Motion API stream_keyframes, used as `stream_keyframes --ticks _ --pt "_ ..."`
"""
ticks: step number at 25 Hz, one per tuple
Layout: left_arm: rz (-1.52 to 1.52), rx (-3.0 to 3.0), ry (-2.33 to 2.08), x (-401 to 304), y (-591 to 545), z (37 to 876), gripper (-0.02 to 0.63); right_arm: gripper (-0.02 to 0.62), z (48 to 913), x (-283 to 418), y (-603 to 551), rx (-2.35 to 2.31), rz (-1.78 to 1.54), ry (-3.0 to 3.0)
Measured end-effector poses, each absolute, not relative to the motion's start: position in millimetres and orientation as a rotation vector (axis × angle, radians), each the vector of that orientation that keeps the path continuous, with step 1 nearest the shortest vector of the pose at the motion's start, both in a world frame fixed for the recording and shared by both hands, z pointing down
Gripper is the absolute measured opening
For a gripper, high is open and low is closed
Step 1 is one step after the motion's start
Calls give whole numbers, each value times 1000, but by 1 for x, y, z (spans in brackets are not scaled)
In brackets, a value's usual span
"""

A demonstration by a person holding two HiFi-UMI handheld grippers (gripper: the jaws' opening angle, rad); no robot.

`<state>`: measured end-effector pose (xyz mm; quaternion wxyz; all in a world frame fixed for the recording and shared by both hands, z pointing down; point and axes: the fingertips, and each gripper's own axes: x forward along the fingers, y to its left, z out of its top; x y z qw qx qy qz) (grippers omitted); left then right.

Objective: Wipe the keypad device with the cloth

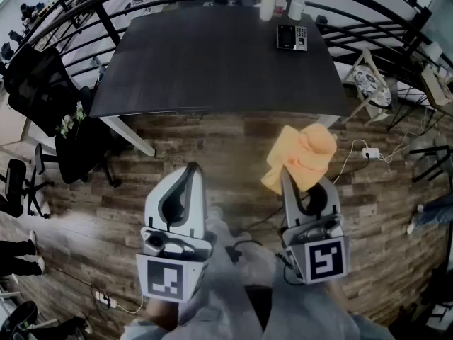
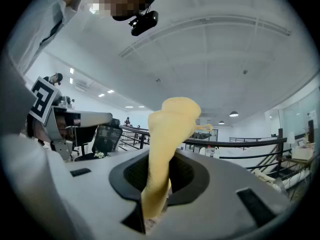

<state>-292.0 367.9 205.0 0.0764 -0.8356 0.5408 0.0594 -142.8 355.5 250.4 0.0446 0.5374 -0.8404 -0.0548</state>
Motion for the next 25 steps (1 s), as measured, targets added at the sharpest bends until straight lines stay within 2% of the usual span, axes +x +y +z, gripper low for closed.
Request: stream_keyframes --ticks 25 --pt "173 -2526 1574 -271 372 205 12 69 249 -123 363 1693 -164 -2568"
